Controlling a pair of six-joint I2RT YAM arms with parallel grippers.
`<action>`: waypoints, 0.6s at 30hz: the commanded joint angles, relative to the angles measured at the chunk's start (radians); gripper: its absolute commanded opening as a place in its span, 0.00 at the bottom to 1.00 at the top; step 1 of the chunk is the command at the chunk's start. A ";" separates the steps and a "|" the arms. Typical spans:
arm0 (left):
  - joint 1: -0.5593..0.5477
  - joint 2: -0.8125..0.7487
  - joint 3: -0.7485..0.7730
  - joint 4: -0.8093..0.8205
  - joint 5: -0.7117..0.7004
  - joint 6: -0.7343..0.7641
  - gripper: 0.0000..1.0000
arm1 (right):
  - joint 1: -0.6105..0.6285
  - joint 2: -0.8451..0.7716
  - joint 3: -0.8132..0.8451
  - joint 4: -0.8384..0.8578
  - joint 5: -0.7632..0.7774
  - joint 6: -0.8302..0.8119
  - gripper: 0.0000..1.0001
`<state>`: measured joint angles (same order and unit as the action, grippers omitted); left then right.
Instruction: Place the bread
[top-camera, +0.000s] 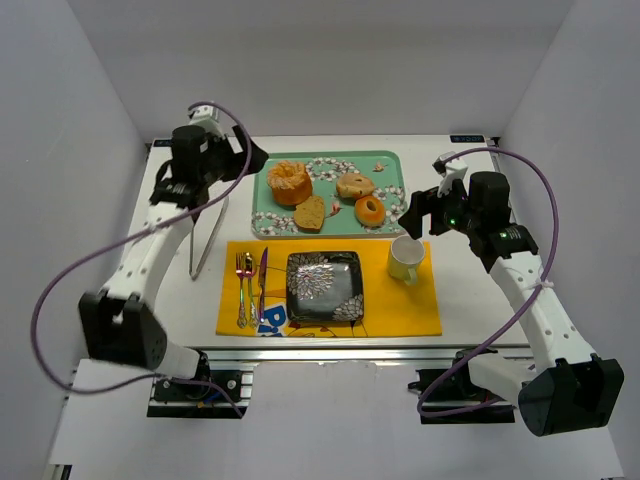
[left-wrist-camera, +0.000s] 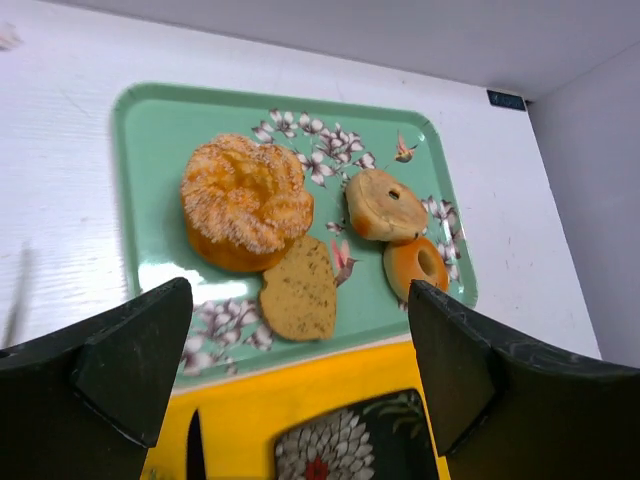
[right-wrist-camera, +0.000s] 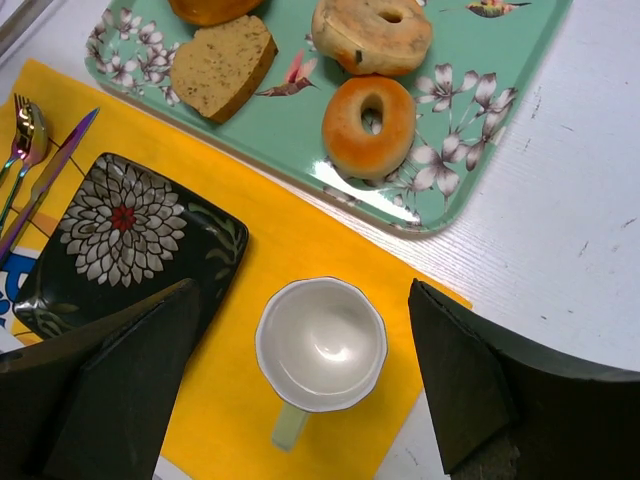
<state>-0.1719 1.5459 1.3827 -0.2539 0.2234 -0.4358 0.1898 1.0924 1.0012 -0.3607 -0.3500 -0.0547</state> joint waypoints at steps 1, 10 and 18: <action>0.008 -0.222 -0.131 -0.073 -0.110 0.072 0.98 | -0.006 -0.023 0.045 0.000 -0.007 0.007 0.89; 0.221 -0.520 -0.385 -0.399 -0.256 0.150 0.03 | -0.012 -0.029 0.013 -0.035 -0.403 -0.347 0.10; 0.273 -0.379 -0.415 -0.470 -0.354 0.397 0.68 | -0.012 -0.002 0.002 -0.057 -0.497 -0.376 0.81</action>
<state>0.0982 1.1206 0.9714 -0.6819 -0.0658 -0.1802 0.1825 1.0897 1.0000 -0.4168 -0.7689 -0.3965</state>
